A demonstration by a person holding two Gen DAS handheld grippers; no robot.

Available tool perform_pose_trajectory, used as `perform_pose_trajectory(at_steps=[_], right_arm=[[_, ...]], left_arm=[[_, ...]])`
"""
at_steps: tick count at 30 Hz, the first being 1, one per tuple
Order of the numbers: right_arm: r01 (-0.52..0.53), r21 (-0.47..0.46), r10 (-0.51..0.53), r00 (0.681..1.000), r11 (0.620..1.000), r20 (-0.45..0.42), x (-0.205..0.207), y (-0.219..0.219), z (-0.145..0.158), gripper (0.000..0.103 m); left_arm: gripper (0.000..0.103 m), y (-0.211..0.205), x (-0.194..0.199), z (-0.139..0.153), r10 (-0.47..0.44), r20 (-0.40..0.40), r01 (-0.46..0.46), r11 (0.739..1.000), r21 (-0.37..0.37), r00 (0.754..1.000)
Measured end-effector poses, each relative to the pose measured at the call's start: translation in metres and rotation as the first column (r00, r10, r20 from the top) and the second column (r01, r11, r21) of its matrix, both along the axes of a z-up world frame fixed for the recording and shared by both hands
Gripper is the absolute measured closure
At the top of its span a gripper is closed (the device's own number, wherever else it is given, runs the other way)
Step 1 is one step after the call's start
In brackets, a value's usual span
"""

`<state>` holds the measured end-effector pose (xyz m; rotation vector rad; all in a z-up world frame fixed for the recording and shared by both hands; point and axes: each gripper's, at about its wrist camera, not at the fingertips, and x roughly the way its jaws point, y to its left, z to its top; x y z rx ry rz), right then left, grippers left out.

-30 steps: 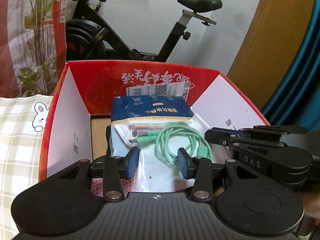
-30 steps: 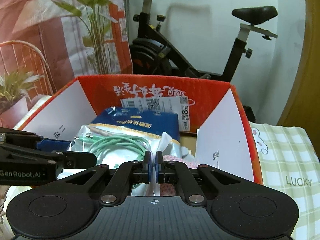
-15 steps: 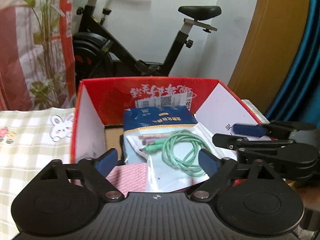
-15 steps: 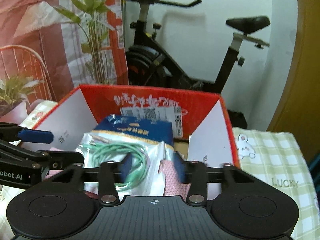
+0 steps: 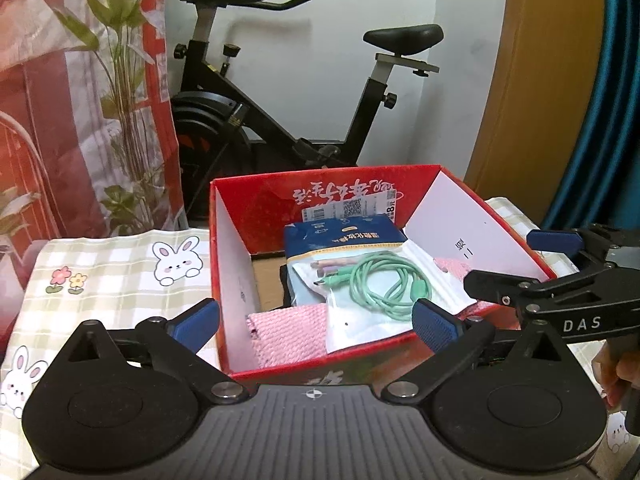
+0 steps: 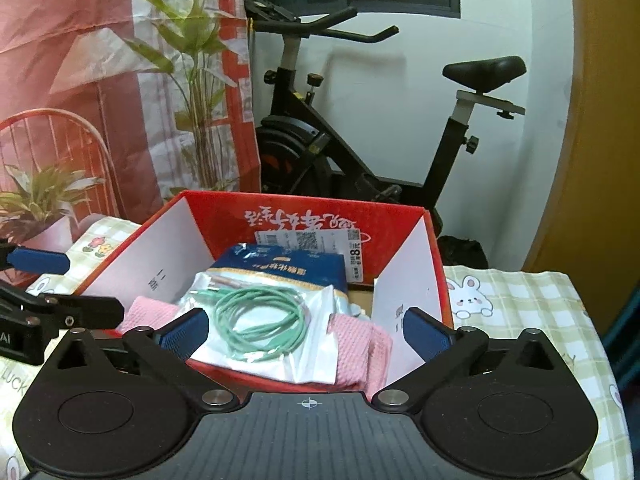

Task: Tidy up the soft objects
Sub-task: 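Lower the cable bag into the red box and open the right gripper, then move both grippers back down to the cream knit cloth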

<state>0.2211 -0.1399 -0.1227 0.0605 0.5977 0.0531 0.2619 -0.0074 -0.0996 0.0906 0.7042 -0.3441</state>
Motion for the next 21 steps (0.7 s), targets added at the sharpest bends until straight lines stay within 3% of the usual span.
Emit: perform_pose_trajectory(at_steps=[9,17,21], right_arm=[[-0.014,-0.012,0.015,0.999,1.0,0.052,-0.036,0.0,-0.004,0.0],[0.016,0.035,-0.019,0.997,0.999,0.071,-0.077,-0.005,-0.022,0.0],[0.009,0.043,-0.01,0.999,0.999,0.036,-0.099,0.001,-0.043,0.0]], left_arm=[[0.0,0.006,-0.023,-0.011,-0.001,0.006,0.001,1.0,0.011,1.0],[0.0,0.026,-0.044,-0.045,0.002,-0.001,-0.002,1.0,-0.021,1.0],[0.0,0.033,-0.046,-0.069,0.009,-0.032,-0.01,1.0,-0.028,0.999]])
